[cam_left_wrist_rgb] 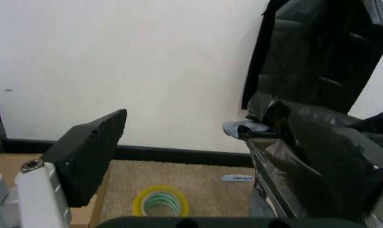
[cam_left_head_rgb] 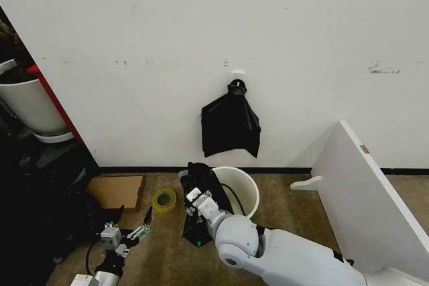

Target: Place the garbage bag over the trash bin.

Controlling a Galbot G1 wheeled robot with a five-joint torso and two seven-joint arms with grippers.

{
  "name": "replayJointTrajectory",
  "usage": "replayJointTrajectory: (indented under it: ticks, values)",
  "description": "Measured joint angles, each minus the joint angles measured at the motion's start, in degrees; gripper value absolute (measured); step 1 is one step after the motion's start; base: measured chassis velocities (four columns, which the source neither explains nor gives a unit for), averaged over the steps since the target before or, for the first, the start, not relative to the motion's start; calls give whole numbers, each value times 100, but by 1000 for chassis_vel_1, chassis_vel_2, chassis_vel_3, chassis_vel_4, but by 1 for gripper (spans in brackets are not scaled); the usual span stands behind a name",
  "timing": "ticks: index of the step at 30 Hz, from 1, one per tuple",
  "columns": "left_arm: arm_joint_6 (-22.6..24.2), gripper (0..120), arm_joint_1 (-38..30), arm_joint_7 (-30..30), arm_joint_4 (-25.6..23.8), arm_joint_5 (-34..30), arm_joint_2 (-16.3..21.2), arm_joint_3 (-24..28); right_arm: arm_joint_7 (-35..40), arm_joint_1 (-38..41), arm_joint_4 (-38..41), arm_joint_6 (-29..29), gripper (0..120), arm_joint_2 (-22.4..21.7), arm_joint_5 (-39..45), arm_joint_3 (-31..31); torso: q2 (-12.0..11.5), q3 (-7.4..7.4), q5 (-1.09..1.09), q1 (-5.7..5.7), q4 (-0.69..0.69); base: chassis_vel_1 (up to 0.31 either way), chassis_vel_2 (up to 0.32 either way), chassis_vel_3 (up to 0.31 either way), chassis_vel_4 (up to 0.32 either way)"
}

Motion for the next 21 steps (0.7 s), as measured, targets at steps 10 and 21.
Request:
replayJointTrajectory:
  ticks: [10, 21]
  values:
    - [77, 100, -71, -57, 8, -35, 55, 68, 729, 92, 129, 2, 0, -111, 1260, 22, 0, 0, 0, 0, 0, 0, 0, 0, 0]
    - [1017, 99, -260, -362, -599, -455, 518, 649, 657, -481, 489, 36, 0, -217, 860, 753, 0, 0, 0, 0, -1, 0, 0, 0, 0]
